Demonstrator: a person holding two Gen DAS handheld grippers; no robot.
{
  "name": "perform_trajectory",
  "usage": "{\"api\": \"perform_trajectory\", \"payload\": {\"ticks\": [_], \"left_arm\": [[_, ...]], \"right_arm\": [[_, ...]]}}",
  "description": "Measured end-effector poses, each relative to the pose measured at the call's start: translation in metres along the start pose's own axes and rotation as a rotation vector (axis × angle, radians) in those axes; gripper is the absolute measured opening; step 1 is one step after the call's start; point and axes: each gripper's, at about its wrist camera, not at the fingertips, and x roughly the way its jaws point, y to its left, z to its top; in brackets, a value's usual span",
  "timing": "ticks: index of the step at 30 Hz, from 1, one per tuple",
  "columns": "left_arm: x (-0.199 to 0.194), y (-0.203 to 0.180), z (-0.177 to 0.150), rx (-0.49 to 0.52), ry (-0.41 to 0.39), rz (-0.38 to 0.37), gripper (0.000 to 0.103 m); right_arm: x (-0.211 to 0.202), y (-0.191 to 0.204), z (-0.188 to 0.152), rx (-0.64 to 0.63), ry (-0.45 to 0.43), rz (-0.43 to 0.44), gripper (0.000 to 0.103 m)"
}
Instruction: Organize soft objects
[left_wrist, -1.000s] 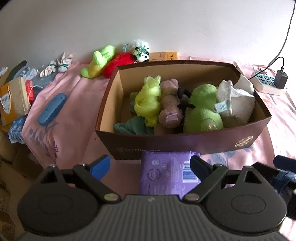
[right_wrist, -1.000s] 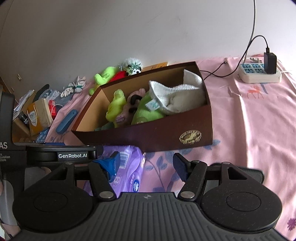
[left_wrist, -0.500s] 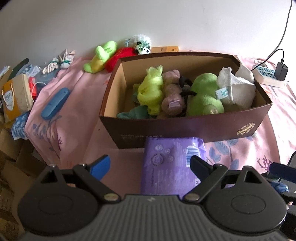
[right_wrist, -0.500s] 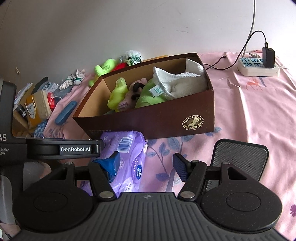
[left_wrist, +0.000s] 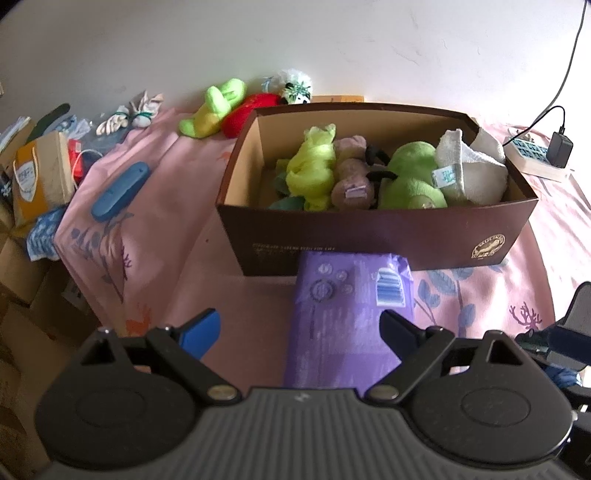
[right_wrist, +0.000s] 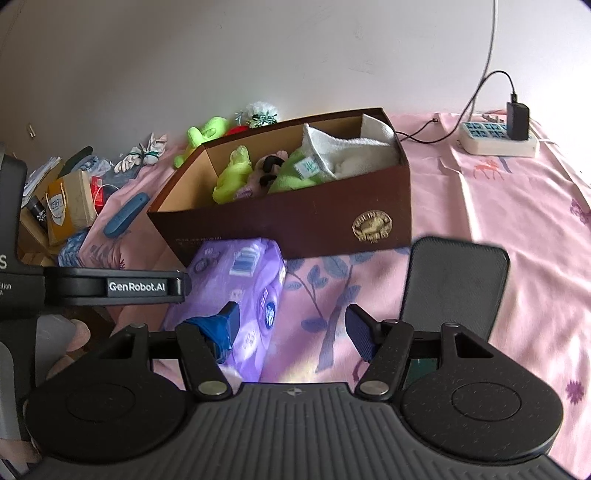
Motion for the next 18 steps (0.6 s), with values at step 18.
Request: {"api": "perform_trajectory", "payload": {"ticks": [18], "left_arm": [[-0.031,-0.014,-0.055,0.002,-0.047,0.063,0.092]], "right_arm": [[-0.028,-0.022,-0.042,0.053,-0.075,-0.009,0.05]]}}
